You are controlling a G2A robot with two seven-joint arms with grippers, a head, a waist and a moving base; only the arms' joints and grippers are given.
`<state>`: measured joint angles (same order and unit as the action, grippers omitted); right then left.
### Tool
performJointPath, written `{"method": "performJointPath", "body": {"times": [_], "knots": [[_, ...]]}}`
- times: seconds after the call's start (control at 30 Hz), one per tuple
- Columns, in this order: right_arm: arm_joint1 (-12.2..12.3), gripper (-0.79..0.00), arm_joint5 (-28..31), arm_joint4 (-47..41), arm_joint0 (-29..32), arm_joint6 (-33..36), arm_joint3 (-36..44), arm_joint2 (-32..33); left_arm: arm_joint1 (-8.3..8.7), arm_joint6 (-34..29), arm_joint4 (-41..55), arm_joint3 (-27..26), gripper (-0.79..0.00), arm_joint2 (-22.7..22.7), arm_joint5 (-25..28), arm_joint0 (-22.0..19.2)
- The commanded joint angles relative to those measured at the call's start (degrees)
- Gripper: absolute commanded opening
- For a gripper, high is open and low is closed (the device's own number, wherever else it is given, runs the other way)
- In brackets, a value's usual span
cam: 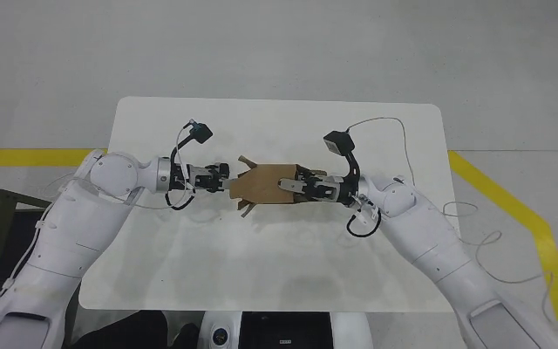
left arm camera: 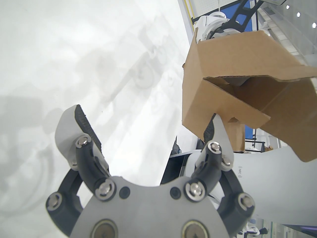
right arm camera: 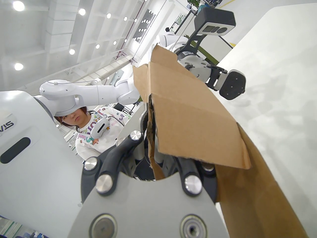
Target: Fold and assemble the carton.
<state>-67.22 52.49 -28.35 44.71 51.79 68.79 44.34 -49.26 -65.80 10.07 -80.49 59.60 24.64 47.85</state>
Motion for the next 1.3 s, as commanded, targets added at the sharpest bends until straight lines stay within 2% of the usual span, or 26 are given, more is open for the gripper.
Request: {"method": "performJointPath", "body": {"times": [0.0,0.7,1.03,1.27], "knots": [[-0.1,-0.785,0.0,-0.2,-0.3,0.0,-0.2,-0.5,-0.05,-0.1,0.3,0.1,0.0,0.0,-0.2,-0.2],[-0.7,-0.785,1.5,-2.5,-3.0,-1.5,-1.9,-5.7,-0.87,-0.8,3.1,1.7,0.0,-0.4,-1.9,-1.4],[0.2,-0.785,5.5,0.1,-2.4,-5.7,-3.8,-2.2,-0.67,-1.3,1.6,2.7,0.0,0.3,-1.4,-0.2],[0.0,-0.785,5.5,3.9,-1.4,-8.7,-3.2,0.0,-0.38,-2.9,-2.1,0.1,0.0,-0.1,-0.2,1.5]]}}
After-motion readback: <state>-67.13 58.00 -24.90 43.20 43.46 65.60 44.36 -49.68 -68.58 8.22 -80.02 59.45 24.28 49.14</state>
